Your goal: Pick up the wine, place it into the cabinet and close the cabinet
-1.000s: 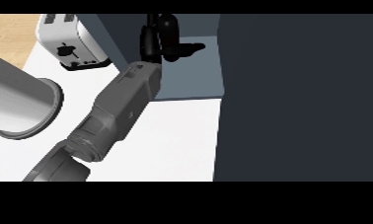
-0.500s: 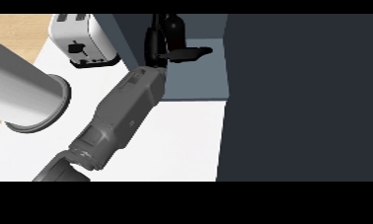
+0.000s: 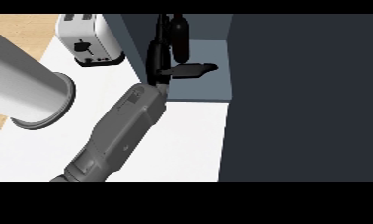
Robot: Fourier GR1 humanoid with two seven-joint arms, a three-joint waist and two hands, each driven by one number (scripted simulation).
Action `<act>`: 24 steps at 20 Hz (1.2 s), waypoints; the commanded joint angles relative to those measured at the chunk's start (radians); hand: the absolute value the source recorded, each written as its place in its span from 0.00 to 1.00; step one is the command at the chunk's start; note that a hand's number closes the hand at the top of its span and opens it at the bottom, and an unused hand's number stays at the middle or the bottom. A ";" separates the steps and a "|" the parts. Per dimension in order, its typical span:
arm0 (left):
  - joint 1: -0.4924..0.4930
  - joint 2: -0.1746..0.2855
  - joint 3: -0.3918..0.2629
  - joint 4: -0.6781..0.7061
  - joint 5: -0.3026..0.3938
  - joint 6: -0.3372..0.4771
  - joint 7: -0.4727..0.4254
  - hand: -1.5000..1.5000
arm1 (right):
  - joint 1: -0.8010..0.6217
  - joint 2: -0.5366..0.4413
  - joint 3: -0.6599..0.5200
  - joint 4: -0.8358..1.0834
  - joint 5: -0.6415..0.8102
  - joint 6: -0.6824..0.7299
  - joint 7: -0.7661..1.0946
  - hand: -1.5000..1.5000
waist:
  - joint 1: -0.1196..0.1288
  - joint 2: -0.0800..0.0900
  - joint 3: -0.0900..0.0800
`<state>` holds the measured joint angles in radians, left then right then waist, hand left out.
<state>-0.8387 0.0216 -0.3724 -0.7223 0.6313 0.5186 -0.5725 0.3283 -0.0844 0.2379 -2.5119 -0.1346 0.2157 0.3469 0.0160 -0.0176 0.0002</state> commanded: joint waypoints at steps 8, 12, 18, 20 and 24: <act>0.376 0.063 -0.162 -0.514 -0.052 0.073 0.096 0.00 | 0.042 -0.003 0.048 -0.212 -0.040 -0.036 0.094 0.00 | -0.002 0.004 -0.001; 0.464 0.102 -0.204 -0.692 -0.077 0.116 0.144 0.00 | 0.013 -0.027 0.004 -0.215 -0.074 -0.034 0.105 0.00 | -0.006 0.008 0.000; 0.717 0.176 -0.314 -0.958 -0.134 0.157 0.133 0.00 | 0.036 -0.027 0.031 -0.163 -0.043 -0.017 0.049 0.00 | -0.006 0.010 0.000; 0.734 0.166 -0.304 -0.920 -0.144 0.107 0.072 0.00 | 0.031 -0.067 0.059 -0.195 -0.043 0.007 0.116 1.00 | -0.015 0.013 -0.001; 0.789 0.178 -0.339 -1.001 -0.177 0.181 0.085 0.00 | 0.029 -0.179 0.104 -0.180 -0.094 0.140 0.123 1.00 | -0.011 0.010 0.000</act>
<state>-0.1075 0.1745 -0.6926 -1.6499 0.4752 0.6783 -0.4854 0.3249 -0.1807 0.3139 -2.5110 -0.1151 0.2844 0.3710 0.0039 -0.0074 0.0003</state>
